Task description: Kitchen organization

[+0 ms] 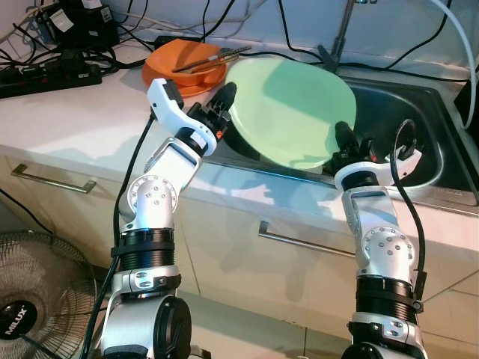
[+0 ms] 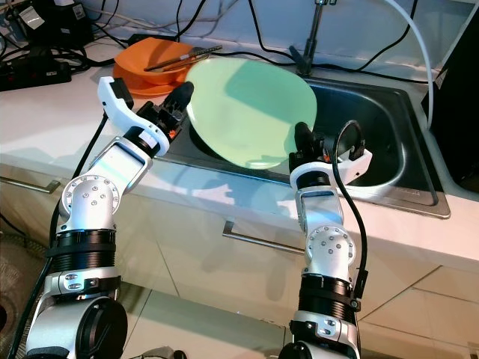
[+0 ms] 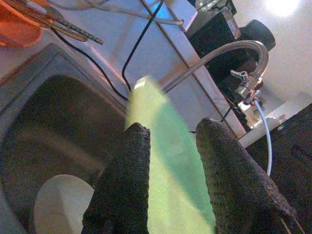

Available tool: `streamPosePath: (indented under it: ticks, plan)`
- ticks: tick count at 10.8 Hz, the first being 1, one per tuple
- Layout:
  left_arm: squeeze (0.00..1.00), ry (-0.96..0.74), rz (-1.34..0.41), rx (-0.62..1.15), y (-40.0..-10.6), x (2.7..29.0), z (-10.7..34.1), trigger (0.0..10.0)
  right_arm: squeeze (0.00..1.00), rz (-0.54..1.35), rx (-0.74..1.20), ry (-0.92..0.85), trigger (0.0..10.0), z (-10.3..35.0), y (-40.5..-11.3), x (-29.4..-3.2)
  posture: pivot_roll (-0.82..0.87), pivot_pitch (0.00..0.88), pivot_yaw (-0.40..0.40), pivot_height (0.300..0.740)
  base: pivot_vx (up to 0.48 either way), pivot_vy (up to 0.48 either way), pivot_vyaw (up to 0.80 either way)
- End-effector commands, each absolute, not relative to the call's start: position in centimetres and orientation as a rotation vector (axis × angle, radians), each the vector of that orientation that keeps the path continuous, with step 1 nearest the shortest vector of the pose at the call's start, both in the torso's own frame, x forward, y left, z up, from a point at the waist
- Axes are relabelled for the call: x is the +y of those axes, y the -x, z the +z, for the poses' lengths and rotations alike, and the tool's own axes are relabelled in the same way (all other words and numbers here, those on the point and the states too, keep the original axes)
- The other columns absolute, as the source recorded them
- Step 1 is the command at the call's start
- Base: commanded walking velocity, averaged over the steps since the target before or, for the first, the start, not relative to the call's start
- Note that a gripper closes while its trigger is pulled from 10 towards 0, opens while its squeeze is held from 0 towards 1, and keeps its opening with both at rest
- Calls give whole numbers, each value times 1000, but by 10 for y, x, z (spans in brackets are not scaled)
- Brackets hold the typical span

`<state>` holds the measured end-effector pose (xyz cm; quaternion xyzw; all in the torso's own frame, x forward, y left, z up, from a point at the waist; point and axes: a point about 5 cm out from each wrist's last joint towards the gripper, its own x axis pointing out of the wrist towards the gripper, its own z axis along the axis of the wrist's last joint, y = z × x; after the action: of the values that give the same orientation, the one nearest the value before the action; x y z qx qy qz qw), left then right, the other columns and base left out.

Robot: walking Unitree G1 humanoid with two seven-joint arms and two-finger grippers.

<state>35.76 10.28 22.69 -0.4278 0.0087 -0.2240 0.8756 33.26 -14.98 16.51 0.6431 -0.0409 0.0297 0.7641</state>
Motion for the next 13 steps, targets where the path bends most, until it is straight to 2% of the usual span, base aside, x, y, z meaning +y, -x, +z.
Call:
streamPosePath:
  ticks: [1, 2, 3, 5, 7, 8, 9, 10, 13]
  plan:
    - [1000, 886, -492, 15, -357, 101, 231, 10000, 0, 91, -154, -1483, 0, 184, -340, -142, -70, 3, 42, 740, 0, 0, 0]
    - [1000, 872, -483, 27, -357, 102, 228, 10000, 0, 75, -184, -1502, 0, 188, -342, -148, -69, 2, 41, 740, 0, 0, 0]
    - [0, 863, -480, 31, -357, 102, 227, 10000, 0, 70, -206, -1508, 0, 191, -343, -152, -69, 4, 39, 740, 0, 0, 0]
    - [0, 846, -480, 40, -356, 102, 224, 10000, 0, 28, -241, -1528, 0, 194, -348, -161, -68, 3, 38, 740, 0, 0, 0]
    - [0, 652, -471, 16, -354, 102, 225, 10000, 0, -10, -268, -1456, 0, 198, -353, -167, -66, 4, 37, 740, 0, 0, 0]
    - [0, 200, -547, 5, -345, 91, 223, 10000, 0, -86, -242, -1291, 10000, 199, -363, -173, -62, 5, 29, 740, 0, 0, 0]
    - [0, -48, -668, 13, -333, 78, 215, 10000, 0, -131, -217, -1169, 10000, 199, -372, -176, -53, 9, 21, 740, 0, 0, 0]
    - [0, -89, -733, 35, -324, 72, 211, 10000, 0, -143, -204, -1030, 10000, 203, -379, -174, -53, 9, 21, 740, 0, 0, 0]
    - [0, -152, -757, 33, -317, 71, 206, 10000, 0, -104, -177, -707, 10000, 214, -400, -164, -38, 11, 1, 740, 0, 0, 0]
